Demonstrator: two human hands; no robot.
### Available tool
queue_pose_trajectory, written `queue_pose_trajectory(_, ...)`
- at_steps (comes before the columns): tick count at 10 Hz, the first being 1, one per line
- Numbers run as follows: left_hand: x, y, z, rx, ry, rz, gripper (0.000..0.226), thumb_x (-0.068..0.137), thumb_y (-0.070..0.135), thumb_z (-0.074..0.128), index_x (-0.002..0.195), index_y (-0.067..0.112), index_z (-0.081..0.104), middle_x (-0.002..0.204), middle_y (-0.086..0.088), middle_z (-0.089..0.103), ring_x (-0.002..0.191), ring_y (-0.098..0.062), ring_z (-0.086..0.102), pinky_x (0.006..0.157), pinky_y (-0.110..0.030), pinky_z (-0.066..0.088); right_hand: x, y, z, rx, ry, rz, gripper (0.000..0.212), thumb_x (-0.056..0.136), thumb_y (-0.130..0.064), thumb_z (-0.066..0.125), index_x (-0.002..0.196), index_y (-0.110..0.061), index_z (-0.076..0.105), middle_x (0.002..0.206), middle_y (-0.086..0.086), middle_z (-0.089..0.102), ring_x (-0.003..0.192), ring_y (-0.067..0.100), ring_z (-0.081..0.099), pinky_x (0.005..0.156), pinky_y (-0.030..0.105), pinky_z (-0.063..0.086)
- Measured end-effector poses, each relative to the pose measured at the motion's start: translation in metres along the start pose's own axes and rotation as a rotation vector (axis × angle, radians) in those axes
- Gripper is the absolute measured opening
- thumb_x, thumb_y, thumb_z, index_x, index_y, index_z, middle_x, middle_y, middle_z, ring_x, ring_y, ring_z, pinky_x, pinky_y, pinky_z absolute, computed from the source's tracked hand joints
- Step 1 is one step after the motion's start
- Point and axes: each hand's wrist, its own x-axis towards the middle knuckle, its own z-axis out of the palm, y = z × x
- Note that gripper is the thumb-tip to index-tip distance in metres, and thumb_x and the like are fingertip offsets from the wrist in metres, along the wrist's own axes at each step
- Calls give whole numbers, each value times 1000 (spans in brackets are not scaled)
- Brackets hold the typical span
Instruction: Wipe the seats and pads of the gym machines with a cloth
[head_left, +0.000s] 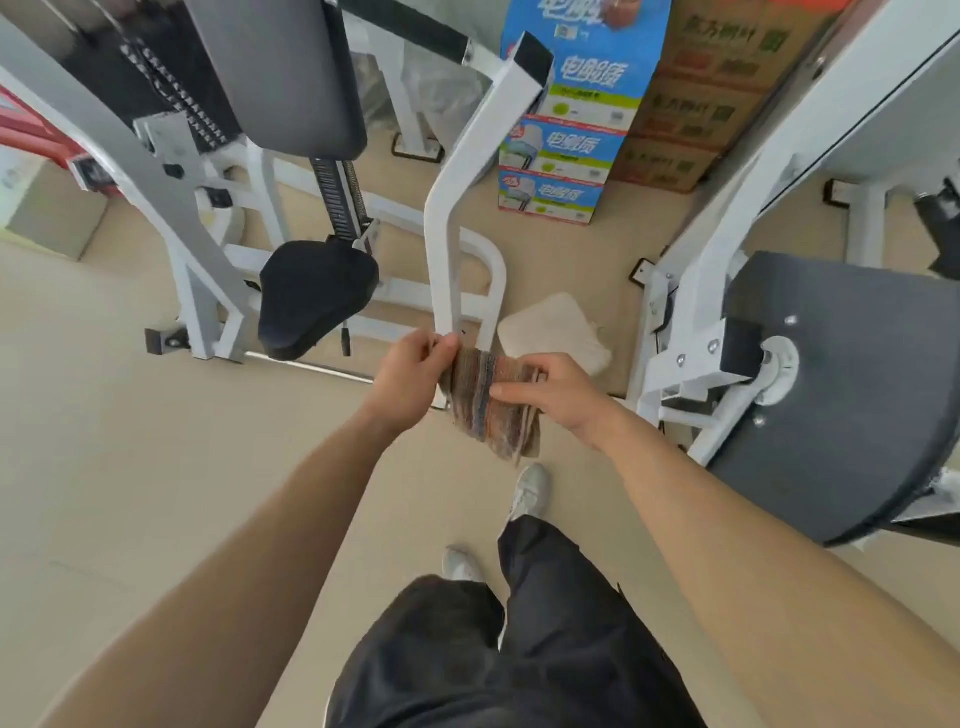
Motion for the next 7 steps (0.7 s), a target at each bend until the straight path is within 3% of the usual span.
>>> queue_pose_trajectory(1, 45, -19, 35, -231, 22, -162, 44, 105, 41, 47, 75, 12, 61, 71, 2, 57, 66, -9, 54, 66, -29, 45, 35, 23, -23, 285, 32, 140, 18, 87, -8, 74, 105, -13, 73, 101, 7, 76, 96, 21, 71, 89, 36, 57)
queue_pose_trajectory(2, 93, -45, 74, -550, -129, -342, 50, 94, 48, 64, 112, 2, 69, 101, -11, 74, 93, -25, 71, 80, -39, 58, 76, 56, -36, 457, 86, 247, 23, 90, -4, 68, 110, -17, 69, 101, 8, 75, 93, 24, 73, 78, 41, 60)
queue_pose_trajectory(3, 142, -78, 112, -565, -242, -418, 48, 85, 23, 74, 127, 5, 62, 115, -16, 73, 102, -34, 71, 81, -45, 61, 122, 100, -47, 510, 202, 339, 29, 91, 0, 62, 109, -22, 66, 104, 10, 75, 96, 26, 72, 81, 46, 60)
queue_pose_trajectory(4, 196, -115, 152, -477, -294, -460, 52, 89, -1, 68, 137, 12, 53, 116, -11, 72, 87, -26, 73, 64, -38, 60, 169, 151, -63, 348, 315, 373, 30, 87, -7, 61, 112, -24, 61, 111, 11, 71, 101, 26, 69, 89, 48, 58)
queue_pose_trajectory(5, 248, -145, 193, -308, -318, -404, 58, 91, -4, 65, 141, 17, 46, 119, -10, 69, 82, -23, 73, 58, -34, 61, 213, 196, -83, 152, 350, 378, 29, 91, -10, 61, 115, -25, 53, 105, 0, 67, 103, 22, 66, 94, 45, 56)
queue_pose_trajectory(6, 298, -165, 234, -229, -288, -316, 63, 92, 3, 67, 146, 23, 42, 126, -6, 66, 88, -18, 71, 62, -27, 60, 259, 234, -105, 117, 438, 363, 34, 92, -11, 62, 122, -25, 53, 109, 0, 67, 102, 22, 67, 94, 43, 55)
queue_pose_trajectory(7, 337, -171, 254, 27, -199, -316, 77, 94, 26, 68, 158, 23, 24, 152, 1, 48, 125, -19, 57, 87, -22, 47, 297, 255, -131, -15, 534, 471, 61, 93, -19, 60, 149, -18, 36, 126, 0, 58, 107, 23, 60, 77, 31, 50)
